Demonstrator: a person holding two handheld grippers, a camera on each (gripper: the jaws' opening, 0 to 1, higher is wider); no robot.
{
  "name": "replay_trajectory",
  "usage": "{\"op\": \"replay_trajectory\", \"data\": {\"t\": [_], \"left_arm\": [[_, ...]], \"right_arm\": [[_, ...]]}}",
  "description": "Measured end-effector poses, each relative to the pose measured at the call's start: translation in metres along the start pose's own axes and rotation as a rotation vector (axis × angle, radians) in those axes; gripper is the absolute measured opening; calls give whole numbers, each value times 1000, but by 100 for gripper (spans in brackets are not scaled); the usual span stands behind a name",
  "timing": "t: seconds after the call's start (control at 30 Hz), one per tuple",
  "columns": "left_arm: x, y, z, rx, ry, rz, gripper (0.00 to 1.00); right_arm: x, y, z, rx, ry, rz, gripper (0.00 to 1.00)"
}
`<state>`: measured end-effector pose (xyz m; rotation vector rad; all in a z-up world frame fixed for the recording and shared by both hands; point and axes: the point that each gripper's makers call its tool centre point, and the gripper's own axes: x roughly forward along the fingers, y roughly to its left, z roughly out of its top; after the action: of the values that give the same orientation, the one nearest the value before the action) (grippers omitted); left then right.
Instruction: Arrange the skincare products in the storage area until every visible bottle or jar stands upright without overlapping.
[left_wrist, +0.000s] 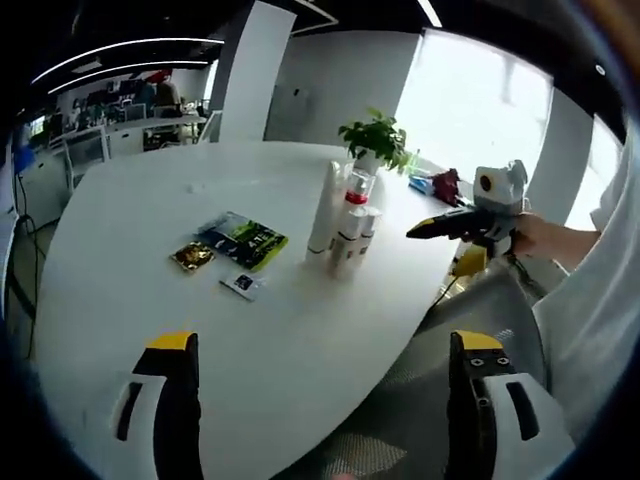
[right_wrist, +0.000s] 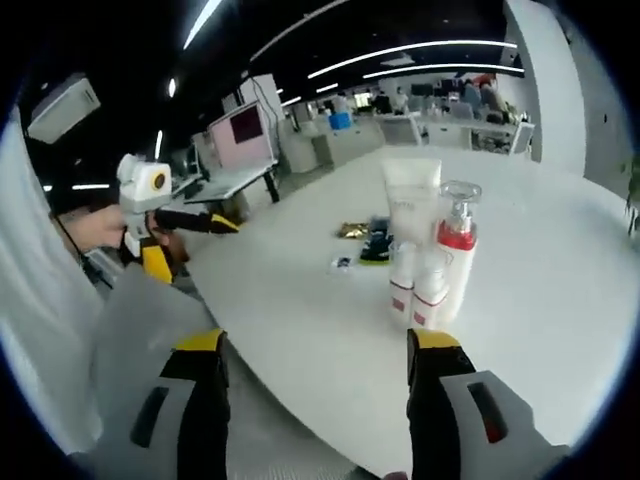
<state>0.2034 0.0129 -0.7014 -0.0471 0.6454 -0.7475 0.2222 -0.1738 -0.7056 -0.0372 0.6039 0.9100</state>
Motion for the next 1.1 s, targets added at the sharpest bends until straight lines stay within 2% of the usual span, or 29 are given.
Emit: {"op": "replay_trajectory", "data": {"t": [0.33,0.47,0.57,0.63,0.8,0.93,1.1], "left_arm": [[-21,-2,-17,-21,-8,24,98],[-27,-1,-21,-29,-16,41,98],[-27,-3,-26,-35,-14,45,97],[-26,-4,-29,-38,-13,45,97],[-22,-8,-34,-49,-8,51,97],[-22,-7,-33,-34,-6,61,97],[-22,-5,-34,-41,-10,64,97]], "right_arm": [[-5,15,-12,24,-11,-45,83],[-8,12,-12,17,-41,-68,89],[-9,10,-16,21,-39,-82,93],[-10,8,-15,10,-45,-100,99],[-8,3,-26,-30,-23,-118,99],[-13,-3,-21,19,-68,-126,99],[-12,-4,-26,-5,-43,-140,96]]}}
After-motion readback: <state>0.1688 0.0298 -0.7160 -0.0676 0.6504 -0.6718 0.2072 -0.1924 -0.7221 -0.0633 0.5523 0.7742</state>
